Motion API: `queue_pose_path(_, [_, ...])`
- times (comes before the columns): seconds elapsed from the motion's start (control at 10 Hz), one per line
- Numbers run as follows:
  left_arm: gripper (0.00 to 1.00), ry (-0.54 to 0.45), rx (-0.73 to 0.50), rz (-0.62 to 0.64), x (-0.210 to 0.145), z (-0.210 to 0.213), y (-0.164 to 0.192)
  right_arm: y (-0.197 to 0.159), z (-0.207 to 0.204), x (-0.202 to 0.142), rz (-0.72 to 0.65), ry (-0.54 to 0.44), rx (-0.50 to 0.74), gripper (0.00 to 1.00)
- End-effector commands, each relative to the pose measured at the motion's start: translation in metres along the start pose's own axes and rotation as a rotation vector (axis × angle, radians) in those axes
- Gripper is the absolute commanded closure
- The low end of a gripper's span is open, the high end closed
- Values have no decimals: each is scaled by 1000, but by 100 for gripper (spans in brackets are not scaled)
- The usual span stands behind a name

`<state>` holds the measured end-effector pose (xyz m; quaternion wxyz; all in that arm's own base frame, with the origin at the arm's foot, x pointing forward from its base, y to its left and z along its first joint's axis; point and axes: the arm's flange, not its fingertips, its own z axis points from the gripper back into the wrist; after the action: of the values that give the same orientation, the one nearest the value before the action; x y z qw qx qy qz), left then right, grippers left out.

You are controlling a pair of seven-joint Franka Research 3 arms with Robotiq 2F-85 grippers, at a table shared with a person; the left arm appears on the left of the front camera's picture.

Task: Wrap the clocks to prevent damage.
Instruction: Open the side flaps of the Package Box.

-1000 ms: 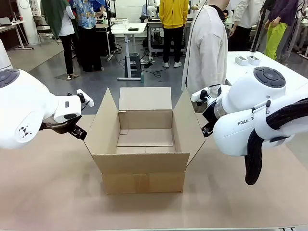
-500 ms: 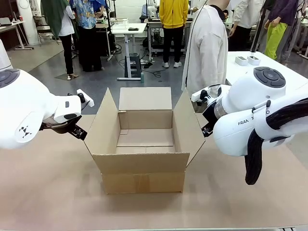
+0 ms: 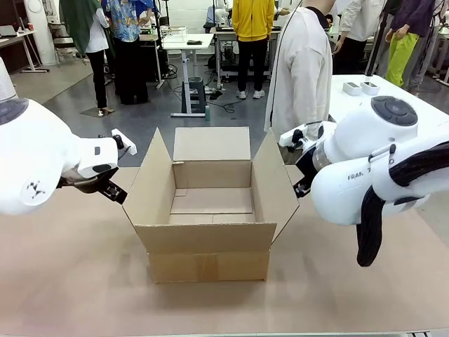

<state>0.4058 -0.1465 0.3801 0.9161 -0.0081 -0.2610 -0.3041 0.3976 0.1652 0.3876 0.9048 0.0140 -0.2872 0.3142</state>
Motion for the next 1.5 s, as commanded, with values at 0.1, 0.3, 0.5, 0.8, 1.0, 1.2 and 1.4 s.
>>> queue_pose_path(0.1, [0, 63, -37, -56, 31, 102, 41, -36, 116, 51, -83, 53, -5, 0])
queue_pose_path(0.3, [0, 101, -14, -74, 58, 175, 45, -24, 184, 83, -81, 127, -92, 0])
queue_pose_path(0.5, [0, 51, 40, -74, 65, 244, 34, 6, 249, 98, -45, 155, -160, 0])
queue_pose_path(0.8, [0, 28, 70, -101, 62, 293, 20, 11, 269, 95, -46, 130, -151, 0])
queue_pose_path(1.0, [0, 4, 27, -86, 68, 291, 25, 11, 269, 95, -46, 130, -151, 0])
queue_pose_path(1.2, [0, 4, 27, -86, 68, 291, 25, 11, 269, 95, -46, 130, -151, 0])
queue_pose_path(1.4, [0, 17, 25, -90, 68, 292, 23, 11, 273, 98, -60, 149, -156, 0])
